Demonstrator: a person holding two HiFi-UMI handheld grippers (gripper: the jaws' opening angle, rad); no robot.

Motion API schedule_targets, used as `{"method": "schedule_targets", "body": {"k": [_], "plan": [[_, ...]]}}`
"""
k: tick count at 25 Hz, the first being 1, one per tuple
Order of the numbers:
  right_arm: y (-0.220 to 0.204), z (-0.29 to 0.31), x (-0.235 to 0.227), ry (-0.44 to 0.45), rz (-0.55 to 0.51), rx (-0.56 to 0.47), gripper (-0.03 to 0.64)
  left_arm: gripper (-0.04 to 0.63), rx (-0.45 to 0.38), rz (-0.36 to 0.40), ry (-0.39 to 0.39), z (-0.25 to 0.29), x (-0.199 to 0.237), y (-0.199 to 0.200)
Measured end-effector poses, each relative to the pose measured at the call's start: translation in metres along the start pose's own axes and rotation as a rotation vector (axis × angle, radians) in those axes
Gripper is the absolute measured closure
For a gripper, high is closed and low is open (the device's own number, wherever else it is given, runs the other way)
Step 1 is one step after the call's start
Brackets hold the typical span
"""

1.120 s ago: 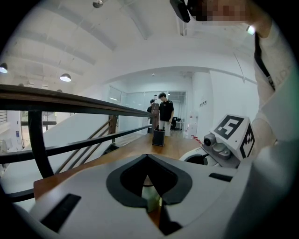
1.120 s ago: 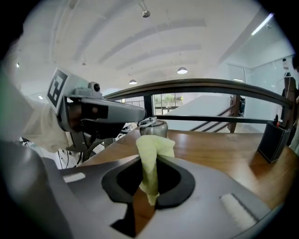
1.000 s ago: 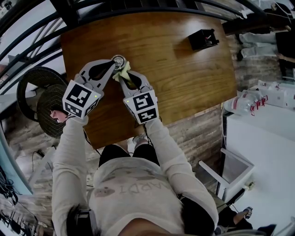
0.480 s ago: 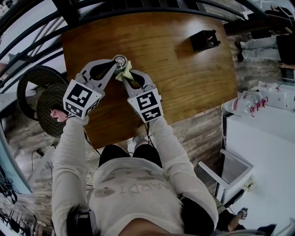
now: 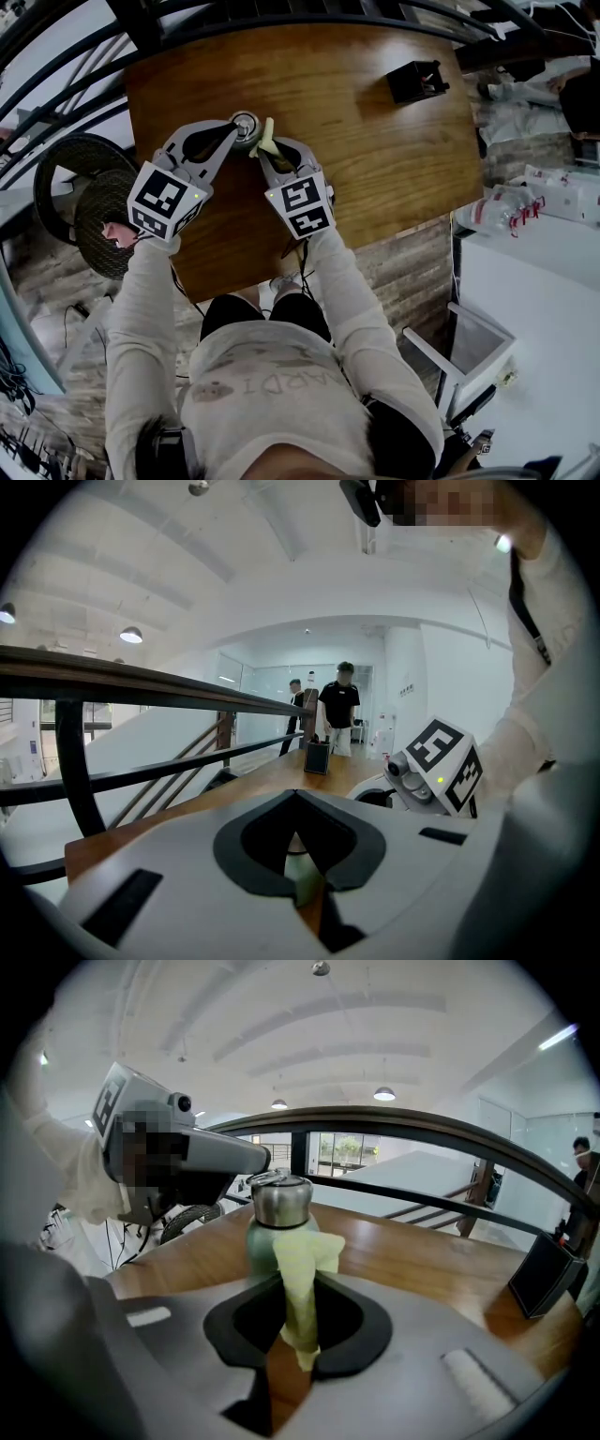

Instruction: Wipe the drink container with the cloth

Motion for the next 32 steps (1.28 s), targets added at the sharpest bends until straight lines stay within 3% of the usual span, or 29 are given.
{"method": "schedule_targets", "body": {"k": [9,20,28,32], "plan": [[-0.009,0.02,-0.01,-0.048,0.003,0.054,0.557,0.591,-0.012,-0.007,-0.003,0.0,0.001,0.001],[-0.023,0.021,0.007,-0.035,0.027,0.092,0.558,0.591,-0.019,-0.009,-0.002,-0.002,0.0,-0.001],[-0.021,0.003,-0.002,-0.061,0.112,0.043,0.558,0.591,-0.02,-0.008,0.015,-0.002,-0.001,-0.001],[-0.017,-0.017,-0.003,-0.065,0.159,-0.005,0.557,0.591,0.005,0.037,0.061,-0.005,-0.008,0.0]]}}
Point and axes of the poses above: the fingertips, and each gripper's own axes: z forward along the fingers, x to its left, y out of its top, the point moved 8 cm from there along -z, backward along the fingers, and after that the axes turned 11 degrees about -y, right-handed, at the moved point
